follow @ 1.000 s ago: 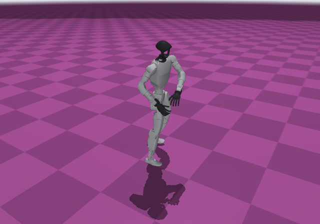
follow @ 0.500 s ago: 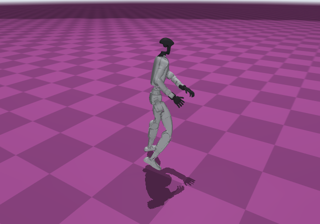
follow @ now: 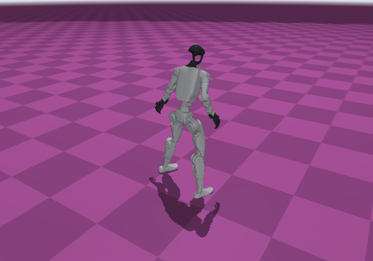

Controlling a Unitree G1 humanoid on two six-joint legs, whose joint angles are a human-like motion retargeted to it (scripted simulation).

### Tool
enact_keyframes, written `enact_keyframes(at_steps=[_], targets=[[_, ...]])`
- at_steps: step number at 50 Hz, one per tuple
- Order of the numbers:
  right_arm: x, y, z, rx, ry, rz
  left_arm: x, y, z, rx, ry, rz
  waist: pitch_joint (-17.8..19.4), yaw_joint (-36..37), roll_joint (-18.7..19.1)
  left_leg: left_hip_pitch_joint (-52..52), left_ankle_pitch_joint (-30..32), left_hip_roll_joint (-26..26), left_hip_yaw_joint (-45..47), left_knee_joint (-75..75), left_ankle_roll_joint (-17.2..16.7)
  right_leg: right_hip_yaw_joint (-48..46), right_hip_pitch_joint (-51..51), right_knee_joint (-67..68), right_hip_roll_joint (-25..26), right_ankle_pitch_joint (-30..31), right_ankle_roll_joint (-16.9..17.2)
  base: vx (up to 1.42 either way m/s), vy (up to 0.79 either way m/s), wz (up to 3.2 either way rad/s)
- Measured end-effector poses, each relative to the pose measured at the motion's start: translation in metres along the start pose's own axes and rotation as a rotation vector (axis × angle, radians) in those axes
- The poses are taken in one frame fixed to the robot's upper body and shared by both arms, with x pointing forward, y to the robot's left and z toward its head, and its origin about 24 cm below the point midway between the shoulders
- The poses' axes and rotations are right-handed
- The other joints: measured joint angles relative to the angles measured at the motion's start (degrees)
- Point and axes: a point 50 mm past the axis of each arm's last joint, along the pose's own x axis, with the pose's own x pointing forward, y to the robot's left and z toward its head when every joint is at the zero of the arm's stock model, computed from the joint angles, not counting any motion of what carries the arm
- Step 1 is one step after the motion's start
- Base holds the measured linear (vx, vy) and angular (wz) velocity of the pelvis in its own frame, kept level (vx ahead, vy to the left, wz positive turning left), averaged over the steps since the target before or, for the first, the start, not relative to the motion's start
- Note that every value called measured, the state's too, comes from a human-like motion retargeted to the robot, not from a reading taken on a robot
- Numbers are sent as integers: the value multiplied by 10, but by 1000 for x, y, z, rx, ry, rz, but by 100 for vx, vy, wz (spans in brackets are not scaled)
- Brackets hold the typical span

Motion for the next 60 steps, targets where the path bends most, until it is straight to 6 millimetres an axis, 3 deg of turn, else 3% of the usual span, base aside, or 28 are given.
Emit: enact_keyframes(at_steps=[3,6,7,9,12,15,17,19,22,25,26,32,37,40,43,47,50,52,54,56,58,60], targets=[[-2,-11,-1,-75,-12,-64,-15,-15,64,-110,-145,-18,-12,-4,31,-4,16,13,10,11,-3,-23,15,12,14,-20,-5,3,-33,71],[-4,-16,-2,-119,-16,-73,-66,-73,122,-132,-364,-268,-31,-24,58,-15,35,29,103,27,-15,-55,34,15,22,-34,-14,0,-28,88],[-4,-17,-3,-131,-13,-69,-93,-98,136,-141,-439,-387,-38,-32,65,-19,42,35,144,32,-17,-67,40,13,24,-36,-18,-1,-23,91],[-3,-19,-2,-150,-9,-55,-165,-148,154,-147,-596,-669,-50,-47,78,-24,51,46,206,41,-15,-86,51,7,29,-38,-24,-1,-20,78],[-4,-25,-3,-192,-13,-40,-286,-191,158,-28,-942,-1002,-69,-71,97,-23,62,58,229,41,-13,-104,65,0,39,-41,-29,-1,-15,46],[-4,-35,3,-239,-49,-37,-395,-195,147,146,-1513,-1005,-80,-99,118,-21,67,74,237,42,-24,-109,69,6,49,-47,-29,1,-10,14],[-5,-42,7,-281,-70,-29,-446,-190,130,233,-1852,-954,-89,-124,132,-18,70,83,252,42,-26,-107,66,13,54,-51,-28,2,-8,-6],[-4,-46,11,-315,-86,-16,-492,-185,98,340,-2133,-996,-96,-149,142,-16,74,88,263,41,-21,-102,62,19,59,-54,-27,2,-8,-17],[-3,-50,16,-349,-96,-19,-540,-172,29,585,-2403,-1243,-105,-180,152,-14,81,93,284,43,-13,-90,57,19,63,-52,-28,3,-7,-35],[-2,-54,20,-367,-102,-52,-559,-151,-47,903,-2595,-1505,-109,-204,159,-10,88,99,337,49,-13,-71,51,13,63,-45,-30,3,-5,-58],[-1,-55,23,-370,-109,-64,-558,-144,-73,-942,2491,1473,-109,-212,161,-8,89,100,361,52,-12,-62,47,11,62,-43,-28,3,-4,-70],[5,-58,49,-373,-201,-124,-518,-115,-206,-1129,1974,1337,-84,-269,162,4,90,93,478,78,13,-7,24,6,44,-28,-12,1,0,-79],[11,-51,74,-346,-293,-99,-463,-104,-282,-1282,1761,1245,-38,-327,155,5,96,83,524,107,23,54,-1,-2,27,-9,-5,-2,6,-97],[13,-44,85,-327,-333,-75,-420,-99,-313,-1396,1683,1240,-14,-357,150,5,105,75,541,113,18,98,-28,-11,19,7,-3,-3,9,-112],[12,-33,80,-268,-305,-17,-387,-90,-327,-1497,1592,1265,-4,-376,147,10,109,64,565,105,11,137,-53,-26,14,23,-7,-3,10,-106],[3,-29,60,-182,-233,20,-373,-76,-331,-1428,1569,1259,-18,-395,158,25,72,46,574,93,-5,159,-64,-46,5,35,0,1,15,-48],[-9,-40,50,-117,-233,-38,-386,-74,-327,-1332,1576,1290,-45,-411,197,36,38,43,556,90,-9,132,-43,-51,0,29,4,11,20,58],[-21,-47,39,-43,-224,-97,-408,-76,-317,-1228,1576,1360,-73,-406,234,41,26,48,534,83,-6,96,-19,-49,2,21,3,18,20,118],[-35,-51,18,81,-178,-168,-450,-76,-293,-1004,1636,1417,-111,-376,272,44,20,51,506,73,-2,56,7,-46,5,16,6,21,18,138],[-48,-51,-5,265,-93,-239,-501,-73,-257,-706,1766,1399,-157,-323,295,48,23,53,480,60,1,17,31,-43,6,14,14,21,16,138],[-57,-57,-24,395,-15,-305,-553,-65,-212,-421,1913,1286,-207,-257,299,51,26,52,456,49,-1,-20,53,-40,5,10,20,19,14,132],[-64,-70,-40,369,58,-313,-601,-55,-167,-196,2059,1070,-258,-183,285,52,14,47,426,43,-10,-52,71,-37,2,2,25,16,13,117]])
